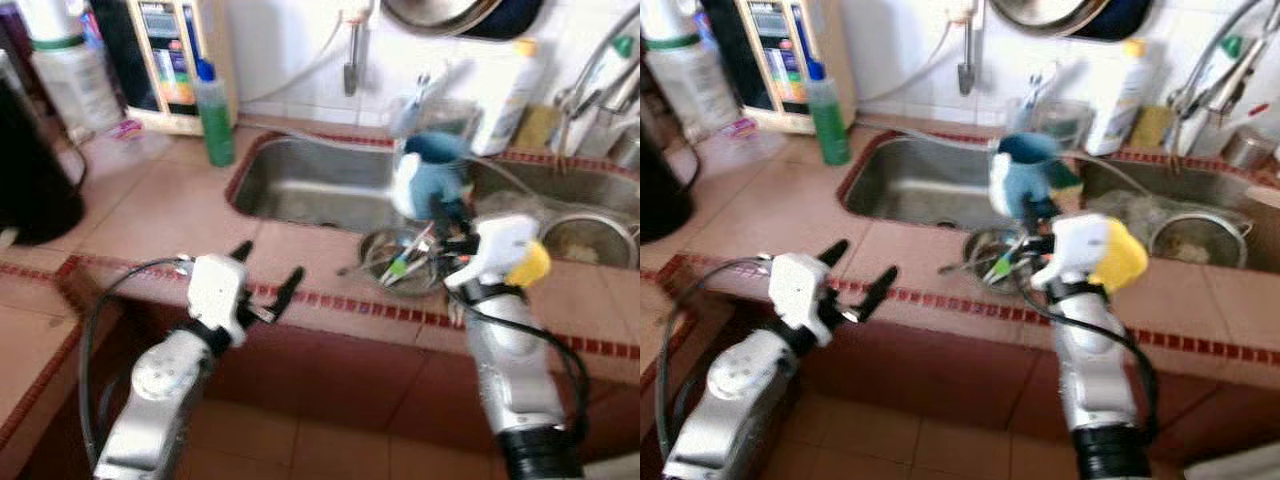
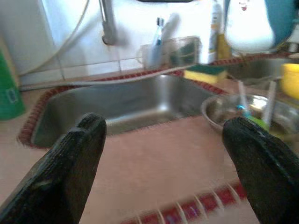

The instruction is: Kitchen organization

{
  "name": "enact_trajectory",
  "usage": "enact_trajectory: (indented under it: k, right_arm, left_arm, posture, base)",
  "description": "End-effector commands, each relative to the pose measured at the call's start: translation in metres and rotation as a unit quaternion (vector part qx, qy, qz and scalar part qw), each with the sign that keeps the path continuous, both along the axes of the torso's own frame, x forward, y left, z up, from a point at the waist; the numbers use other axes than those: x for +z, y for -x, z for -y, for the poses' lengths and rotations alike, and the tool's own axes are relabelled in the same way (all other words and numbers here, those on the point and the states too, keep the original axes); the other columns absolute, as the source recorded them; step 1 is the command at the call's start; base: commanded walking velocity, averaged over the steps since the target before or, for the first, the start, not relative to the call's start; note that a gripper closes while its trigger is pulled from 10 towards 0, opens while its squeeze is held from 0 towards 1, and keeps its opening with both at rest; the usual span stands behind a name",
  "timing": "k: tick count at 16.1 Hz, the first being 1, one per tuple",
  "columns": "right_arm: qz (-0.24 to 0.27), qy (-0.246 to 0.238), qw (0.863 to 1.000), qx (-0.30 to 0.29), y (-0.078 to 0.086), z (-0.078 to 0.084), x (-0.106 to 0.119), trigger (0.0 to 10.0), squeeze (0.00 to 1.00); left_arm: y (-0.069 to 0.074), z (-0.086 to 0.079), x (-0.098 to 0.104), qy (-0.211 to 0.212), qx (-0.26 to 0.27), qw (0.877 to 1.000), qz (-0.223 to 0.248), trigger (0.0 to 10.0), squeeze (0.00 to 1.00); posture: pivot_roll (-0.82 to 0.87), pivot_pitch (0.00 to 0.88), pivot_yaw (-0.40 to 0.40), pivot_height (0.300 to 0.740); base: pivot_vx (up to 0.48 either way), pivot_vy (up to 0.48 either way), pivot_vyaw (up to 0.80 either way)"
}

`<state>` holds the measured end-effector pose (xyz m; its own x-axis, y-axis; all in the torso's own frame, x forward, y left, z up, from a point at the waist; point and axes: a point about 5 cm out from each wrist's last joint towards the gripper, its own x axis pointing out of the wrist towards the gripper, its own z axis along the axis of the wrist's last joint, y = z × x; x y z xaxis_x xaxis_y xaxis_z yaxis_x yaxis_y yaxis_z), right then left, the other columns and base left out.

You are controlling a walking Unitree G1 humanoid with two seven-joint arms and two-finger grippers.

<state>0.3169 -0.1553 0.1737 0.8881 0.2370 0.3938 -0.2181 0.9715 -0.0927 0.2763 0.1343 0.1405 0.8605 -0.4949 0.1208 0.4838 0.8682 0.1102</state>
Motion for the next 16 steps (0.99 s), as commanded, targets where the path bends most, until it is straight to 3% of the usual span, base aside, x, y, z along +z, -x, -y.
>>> enact_trajectory:
  k: [1,10,14,16]
  right_arm:
    - [0.023,0.003,1.0,-0.012,0.001,0.009,0.01,10.0,0.0]
    - [0.02,-0.001,1.0,-0.008,0.002,0.009,0.01,10.0,0.0]
    - [-0.042,-0.055,0.998,-0.008,-0.01,0.01,0.014,10.0,0.0]
    - [-0.088,-0.029,0.995,-0.023,-0.02,0.017,0.01,10.0,0.0]
  left_arm:
    - [-0.001,0.007,0.002,0.0,-0.014,1.0,0.006,10.0,0.0]
    - [0.0,0.008,0.003,0.003,-0.012,1.0,0.007,10.0,0.0]
    - [-0.007,0.012,0.02,0.033,-0.015,0.999,-0.007,10.0,0.0]
    - [-0.009,0.022,0.029,0.015,-0.034,0.999,-0.016,10.0,0.0]
  posture:
    - [-0.11,0.0,0.015,0.74]
    - [-0.11,0.0,0.011,0.74]
    - [-0.11,0.0,0.013,0.74]
    - [-0.11,0.0,0.015,0.74]
  base:
    - [0.371,0.0,0.0]
    - [0.365,0.0,0.0]
    - [0.0,0.0,0.0]
    - [0.0,0.0,0.0]
